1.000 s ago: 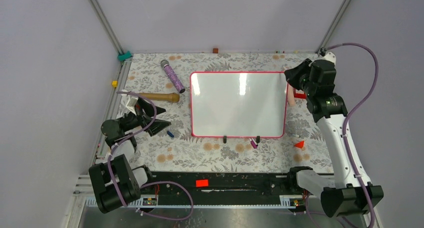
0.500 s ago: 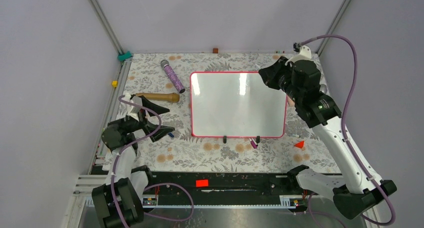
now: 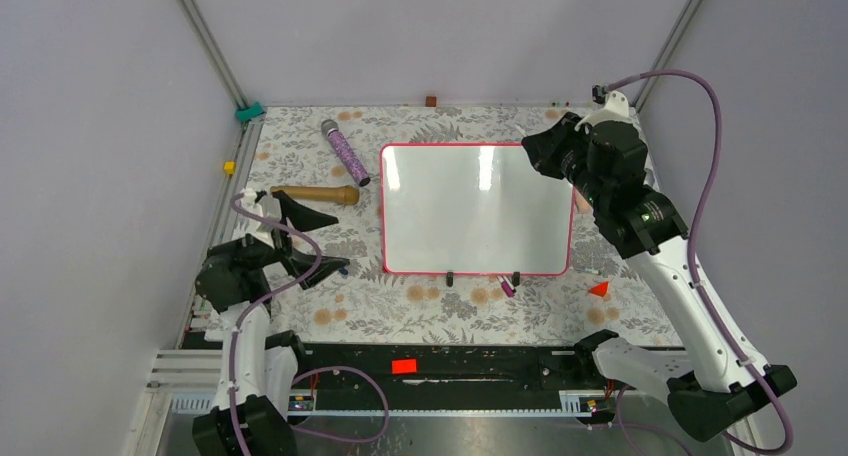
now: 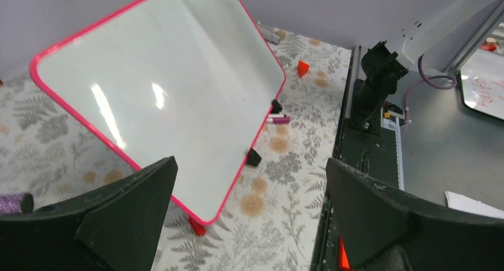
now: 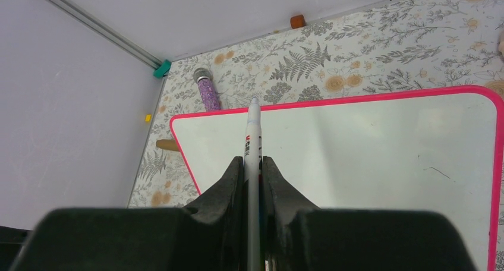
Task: Write a sentence on the whiteboard
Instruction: Hold the whiteboard on the whiteboard stand.
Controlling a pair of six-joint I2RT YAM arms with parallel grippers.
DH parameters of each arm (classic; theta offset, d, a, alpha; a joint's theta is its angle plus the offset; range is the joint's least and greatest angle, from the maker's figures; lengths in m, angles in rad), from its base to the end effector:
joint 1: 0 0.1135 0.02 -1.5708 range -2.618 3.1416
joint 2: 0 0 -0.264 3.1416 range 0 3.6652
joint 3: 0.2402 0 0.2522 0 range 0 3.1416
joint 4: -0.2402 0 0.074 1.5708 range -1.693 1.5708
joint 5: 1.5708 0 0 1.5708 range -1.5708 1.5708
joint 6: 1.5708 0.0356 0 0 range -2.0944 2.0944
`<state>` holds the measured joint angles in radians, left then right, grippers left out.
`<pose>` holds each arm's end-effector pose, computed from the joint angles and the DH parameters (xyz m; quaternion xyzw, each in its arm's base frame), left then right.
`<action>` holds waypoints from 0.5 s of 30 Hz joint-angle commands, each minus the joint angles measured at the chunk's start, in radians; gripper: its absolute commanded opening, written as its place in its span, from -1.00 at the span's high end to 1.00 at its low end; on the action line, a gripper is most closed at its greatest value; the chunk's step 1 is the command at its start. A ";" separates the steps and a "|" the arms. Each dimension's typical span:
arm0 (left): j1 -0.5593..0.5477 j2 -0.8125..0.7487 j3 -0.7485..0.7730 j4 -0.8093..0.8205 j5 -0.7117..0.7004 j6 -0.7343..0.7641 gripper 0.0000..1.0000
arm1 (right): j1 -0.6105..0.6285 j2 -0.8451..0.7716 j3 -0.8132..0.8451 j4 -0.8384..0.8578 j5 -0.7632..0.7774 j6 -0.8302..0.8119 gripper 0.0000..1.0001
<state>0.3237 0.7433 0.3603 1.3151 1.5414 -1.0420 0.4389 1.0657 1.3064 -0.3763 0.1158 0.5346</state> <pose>0.1251 0.0044 0.3165 0.3710 0.5921 -0.4442 0.5608 0.2047 0.0916 0.4464 0.0740 0.7494 0.2685 0.6006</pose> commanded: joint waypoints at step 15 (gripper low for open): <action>-0.012 -0.173 0.307 -1.128 -0.091 0.742 -0.97 | 0.011 -0.064 0.051 -0.013 0.033 -0.024 1.00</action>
<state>0.3149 0.6228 0.6601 0.1345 1.5089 -0.2626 0.4397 1.0271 1.3102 -0.3832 0.1165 0.5278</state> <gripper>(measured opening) 0.986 0.158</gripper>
